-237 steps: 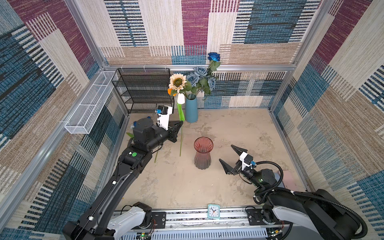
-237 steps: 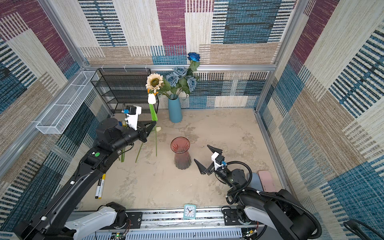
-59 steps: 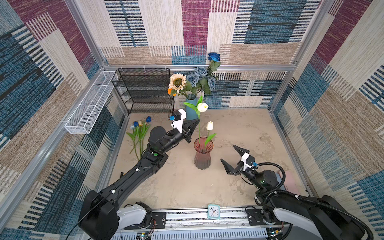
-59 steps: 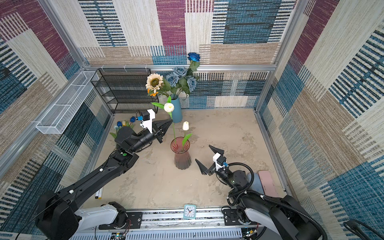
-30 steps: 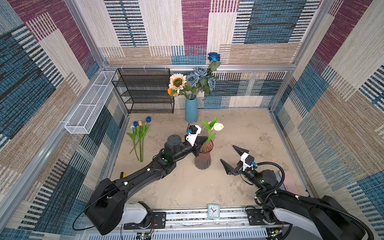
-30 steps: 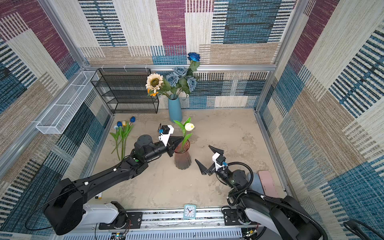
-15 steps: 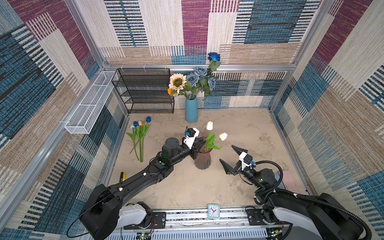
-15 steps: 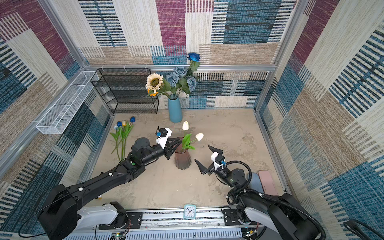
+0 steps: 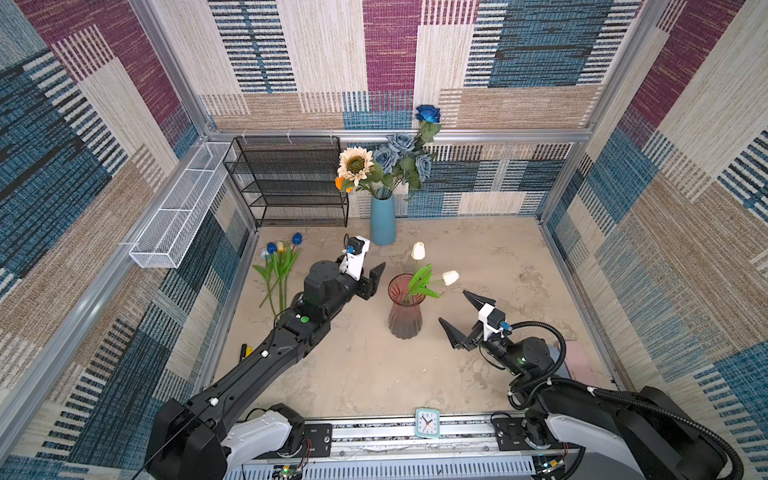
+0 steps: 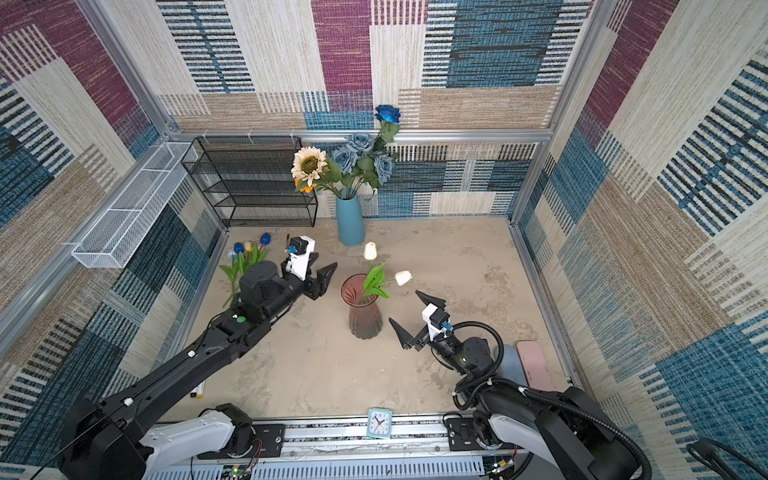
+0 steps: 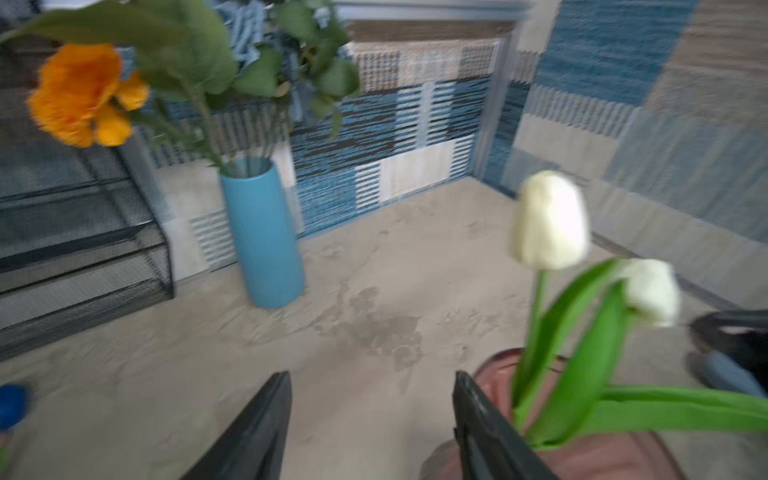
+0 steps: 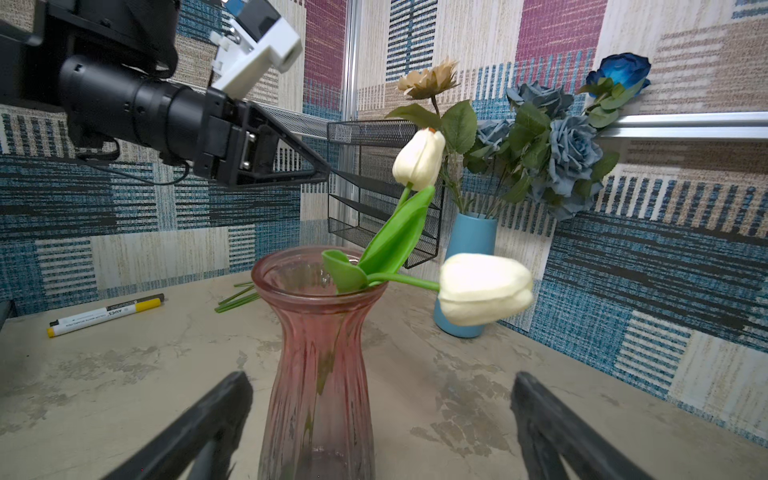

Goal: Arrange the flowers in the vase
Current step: 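Lower the tulip stem into the pink vase and open the left gripper, then draw the left gripper back to the loose tulips and lower over them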

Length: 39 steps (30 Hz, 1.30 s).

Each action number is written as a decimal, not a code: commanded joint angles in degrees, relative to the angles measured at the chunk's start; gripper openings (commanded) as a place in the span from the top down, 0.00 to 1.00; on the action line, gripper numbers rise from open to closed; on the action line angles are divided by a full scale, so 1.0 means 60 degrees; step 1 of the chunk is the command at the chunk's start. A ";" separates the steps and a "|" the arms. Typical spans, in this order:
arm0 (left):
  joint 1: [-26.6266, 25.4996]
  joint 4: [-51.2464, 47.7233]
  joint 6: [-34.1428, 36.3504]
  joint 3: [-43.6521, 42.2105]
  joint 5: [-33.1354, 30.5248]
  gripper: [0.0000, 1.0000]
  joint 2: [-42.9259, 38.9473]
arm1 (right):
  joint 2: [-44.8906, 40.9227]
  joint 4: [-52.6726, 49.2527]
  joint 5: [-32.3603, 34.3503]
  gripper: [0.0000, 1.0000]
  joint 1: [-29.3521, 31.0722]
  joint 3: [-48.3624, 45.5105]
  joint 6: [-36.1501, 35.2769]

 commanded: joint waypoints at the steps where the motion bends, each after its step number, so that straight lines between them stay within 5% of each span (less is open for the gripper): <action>1: 0.1187 -0.2534 -0.0962 0.0738 -0.1435 0.35 0.0506 | -0.0086 0.0230 -0.0124 0.00 0.0009 0.0005 0.0067; 6: 0.3104 -0.5022 -0.1606 0.2060 -0.2263 0.37 0.2187 | -0.0103 0.0269 -0.0666 0.00 0.0009 0.0013 0.0031; 14: 0.5442 -0.7156 -0.1605 0.3891 -0.1054 0.48 0.5033 | -0.0264 0.0306 -0.0570 0.00 0.0009 -0.0061 0.0021; 17: 0.5785 -0.7793 -0.1357 0.4662 -0.1150 0.68 0.6162 | -0.0321 0.0236 -0.0538 0.00 0.0009 -0.0061 0.0006; 39: 0.6069 -0.8177 -0.0347 0.6502 -0.1035 0.82 0.9191 | -0.0089 0.0244 -0.0449 0.00 0.0009 -0.0003 -0.0024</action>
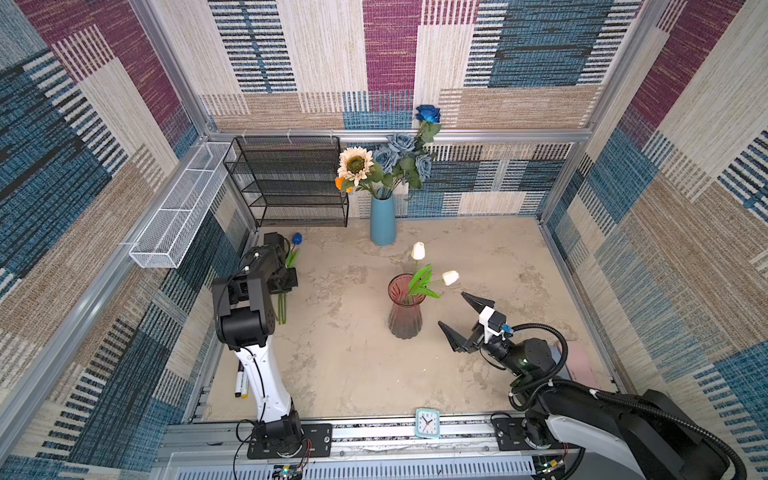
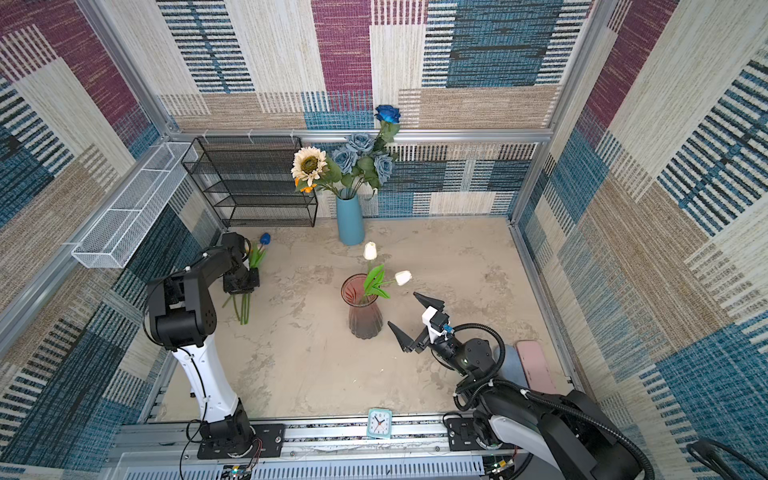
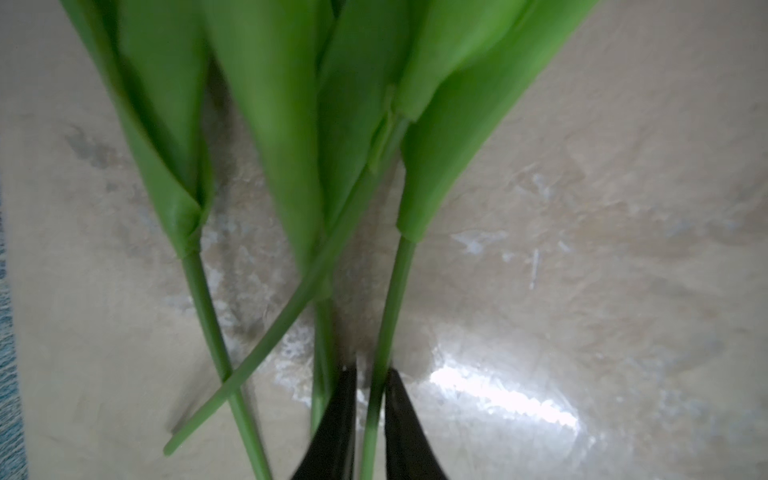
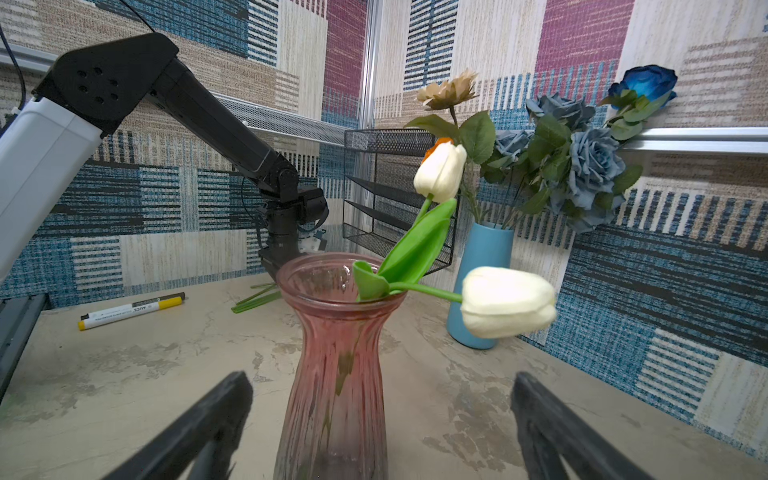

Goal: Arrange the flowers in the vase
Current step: 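Draw the left gripper back to the loose tulips and lower over them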

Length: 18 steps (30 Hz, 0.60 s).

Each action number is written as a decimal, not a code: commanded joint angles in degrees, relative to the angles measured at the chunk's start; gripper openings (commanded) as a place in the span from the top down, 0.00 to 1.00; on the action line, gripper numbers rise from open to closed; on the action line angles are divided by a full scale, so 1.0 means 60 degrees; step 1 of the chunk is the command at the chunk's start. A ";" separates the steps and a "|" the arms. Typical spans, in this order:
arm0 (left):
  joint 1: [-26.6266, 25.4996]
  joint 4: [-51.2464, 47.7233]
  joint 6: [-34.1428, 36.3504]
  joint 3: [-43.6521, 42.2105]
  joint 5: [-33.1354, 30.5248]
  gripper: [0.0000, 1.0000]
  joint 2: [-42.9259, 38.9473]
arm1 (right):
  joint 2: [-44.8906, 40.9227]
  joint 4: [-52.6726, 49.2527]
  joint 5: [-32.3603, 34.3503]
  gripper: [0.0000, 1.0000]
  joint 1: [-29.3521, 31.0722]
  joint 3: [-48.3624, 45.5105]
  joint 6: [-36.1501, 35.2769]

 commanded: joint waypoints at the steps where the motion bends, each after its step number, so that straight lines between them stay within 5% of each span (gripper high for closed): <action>1: -0.0030 -0.0144 0.0287 0.0108 0.0269 0.82 0.0234 | 0.0070 0.0240 0.0035 0.00 0.0009 0.0055 -0.0013; 9: -0.0325 -0.0161 0.0207 -0.0010 0.0399 1.00 0.0198 | 0.0174 0.0277 0.0090 0.00 0.0009 0.0070 -0.0007; 18: -0.1630 0.0830 -0.0658 -0.1685 0.0953 1.00 -0.1402 | 0.0088 0.0255 0.0167 0.00 0.0009 0.0045 -0.0002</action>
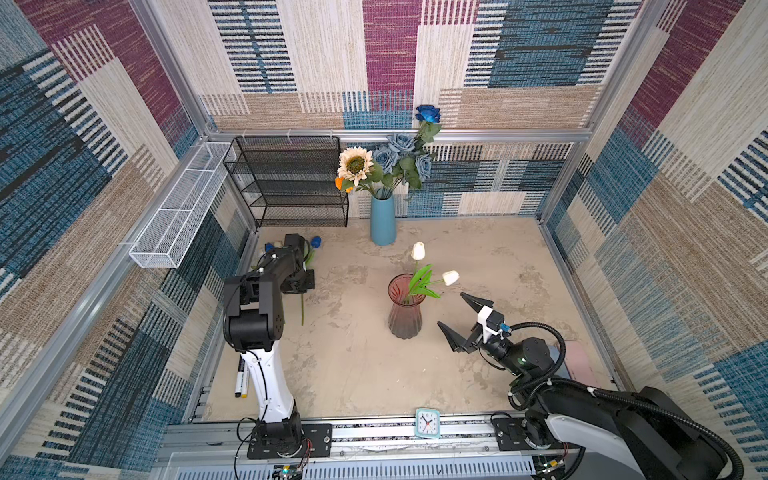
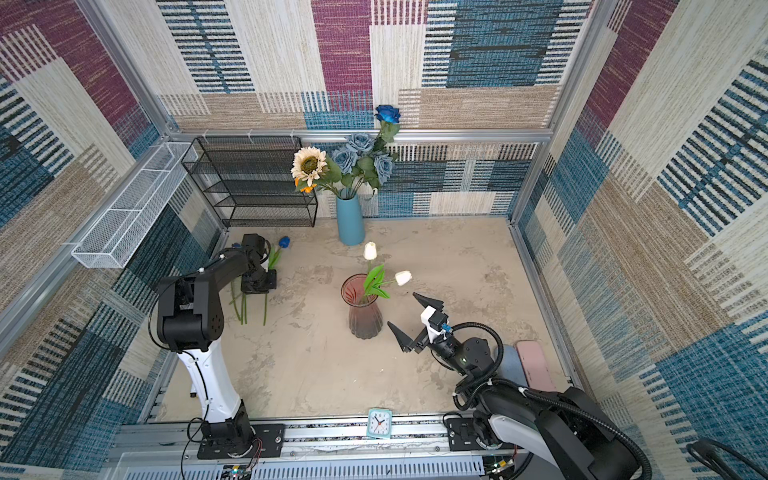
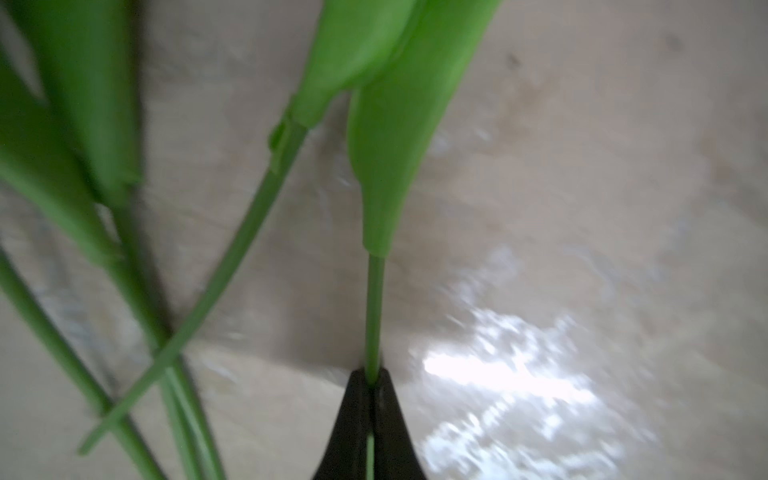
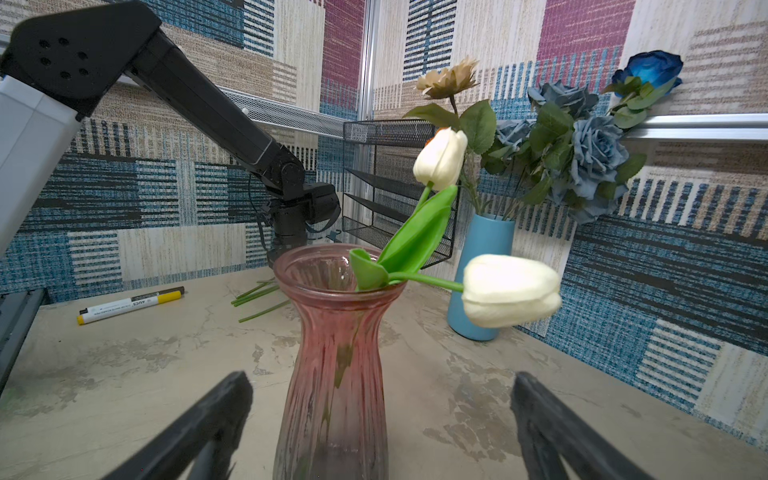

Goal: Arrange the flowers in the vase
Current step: 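Draw the left gripper back to the loose tulips and lower over them, then grasp a blue tulip stem with the left gripper among the loose tulips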

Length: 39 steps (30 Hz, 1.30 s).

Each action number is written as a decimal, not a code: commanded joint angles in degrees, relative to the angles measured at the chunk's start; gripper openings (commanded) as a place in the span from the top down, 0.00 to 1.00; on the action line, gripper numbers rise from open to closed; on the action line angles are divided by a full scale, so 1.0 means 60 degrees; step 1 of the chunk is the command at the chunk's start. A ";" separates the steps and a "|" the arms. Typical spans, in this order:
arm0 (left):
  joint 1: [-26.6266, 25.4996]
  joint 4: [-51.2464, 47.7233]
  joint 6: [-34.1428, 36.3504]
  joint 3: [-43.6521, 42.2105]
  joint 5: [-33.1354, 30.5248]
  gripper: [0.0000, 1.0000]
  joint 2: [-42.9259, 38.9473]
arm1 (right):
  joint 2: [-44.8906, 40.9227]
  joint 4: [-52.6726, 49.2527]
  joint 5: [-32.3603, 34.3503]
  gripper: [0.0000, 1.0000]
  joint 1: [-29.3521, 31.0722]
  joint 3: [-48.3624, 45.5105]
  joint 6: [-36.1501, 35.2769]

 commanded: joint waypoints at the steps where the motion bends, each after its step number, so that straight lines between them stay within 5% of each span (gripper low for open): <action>1: -0.0337 0.0632 -0.0653 -0.0769 0.0756 1.00 -0.0759 | -0.0052 0.0255 0.0149 0.00 0.0009 0.0037 -0.0008; 7: -0.0923 0.1260 -0.1182 -0.2131 0.1239 1.00 -0.1998 | -0.0008 0.0259 0.0237 0.00 0.0009 0.0038 -0.0039; 20: -0.0951 0.3760 -0.1323 -0.4019 0.3980 1.00 -0.5107 | 0.0199 0.0409 0.0138 0.00 0.0009 0.0078 0.0049; 30: -0.1084 0.2115 -0.1462 -0.3281 0.3497 1.00 -0.3152 | 0.0066 0.0328 0.0084 0.00 0.0009 0.0067 0.0064; 35: -0.1282 0.1986 -0.1163 -0.2942 0.3188 0.67 -0.3145 | 0.0094 0.0328 0.0068 0.00 0.0009 0.0081 0.0080; 39: -0.1283 0.1693 -0.0583 -0.2608 0.2498 0.50 -0.3579 | 0.0080 0.0321 0.0089 0.00 0.0009 0.0081 0.0080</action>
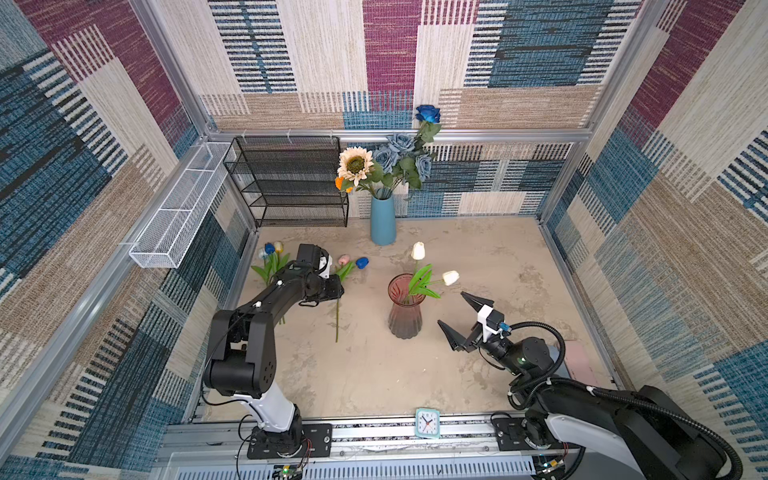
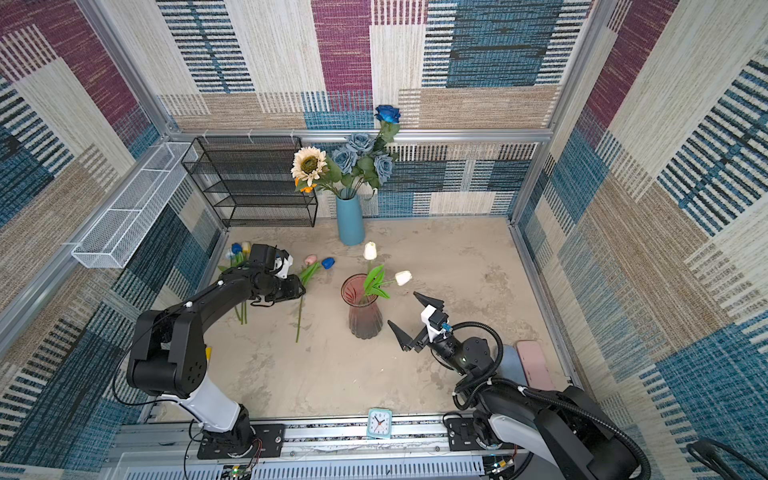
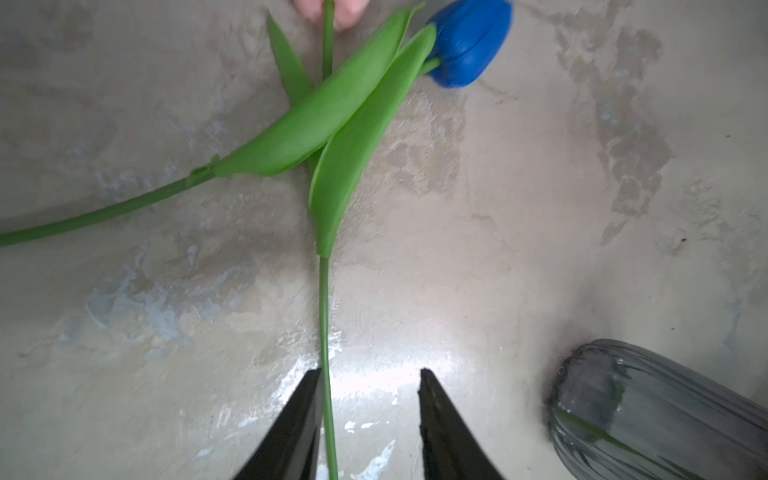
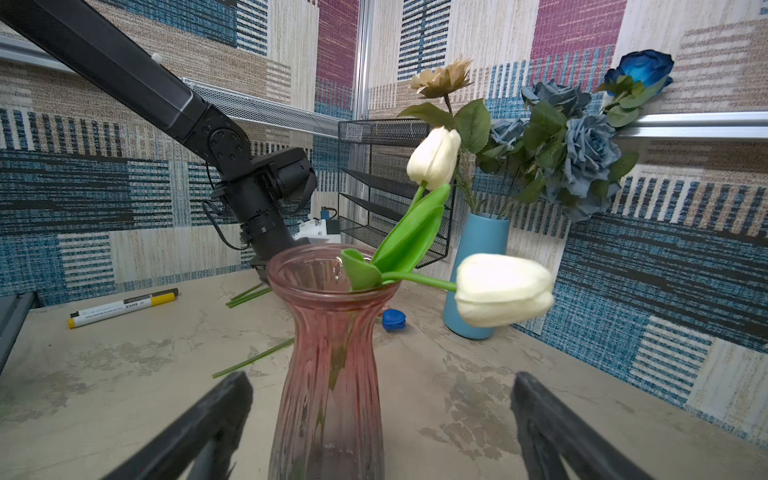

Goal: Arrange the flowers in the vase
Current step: 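Grasp a blue tulip stem with the left gripper among the loose tulips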

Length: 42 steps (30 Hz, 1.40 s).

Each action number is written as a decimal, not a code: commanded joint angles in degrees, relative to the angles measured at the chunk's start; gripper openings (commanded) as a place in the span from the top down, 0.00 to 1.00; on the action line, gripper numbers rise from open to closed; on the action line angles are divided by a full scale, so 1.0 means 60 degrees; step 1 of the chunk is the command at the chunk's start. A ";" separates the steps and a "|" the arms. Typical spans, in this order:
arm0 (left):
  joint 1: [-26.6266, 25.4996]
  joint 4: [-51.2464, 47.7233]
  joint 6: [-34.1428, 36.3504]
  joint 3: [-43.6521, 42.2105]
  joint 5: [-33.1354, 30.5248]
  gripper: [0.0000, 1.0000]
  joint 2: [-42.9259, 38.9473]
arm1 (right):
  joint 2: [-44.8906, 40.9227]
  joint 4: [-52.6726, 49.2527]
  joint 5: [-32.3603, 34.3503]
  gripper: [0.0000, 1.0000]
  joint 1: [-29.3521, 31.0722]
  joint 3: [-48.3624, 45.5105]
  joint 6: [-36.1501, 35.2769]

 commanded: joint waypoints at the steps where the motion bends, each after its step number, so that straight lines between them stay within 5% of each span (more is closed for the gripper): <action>1: 0.0060 -0.0457 0.0915 0.0400 -0.1113 0.47 -0.0197 | -0.0008 0.0277 -0.0041 0.00 0.0009 0.0059 0.0075; 10: 0.0684 -0.3037 0.4556 0.3466 -0.2886 0.46 0.2379 | -0.0076 0.0283 -0.0098 0.00 0.0009 0.0045 0.0119; 14: 0.0655 -0.2546 0.6282 0.3283 -0.2623 0.39 0.2698 | -0.0244 0.0233 -0.0003 0.00 0.0009 0.0001 0.0060; 23: 0.0684 -0.0779 0.7636 0.2590 -0.2877 0.35 0.2823 | 0.0029 0.0365 -0.0059 0.00 0.0009 0.0045 0.0134; 30: 0.0655 -0.0780 0.8180 0.3256 -0.2779 0.45 0.3429 | -0.0038 0.0321 0.0009 0.00 0.0009 0.0032 0.0104; 42: 0.0648 -0.1020 0.8743 0.3431 -0.2058 0.83 0.3648 | -0.0172 0.0248 0.0100 0.00 0.0009 0.0015 0.0104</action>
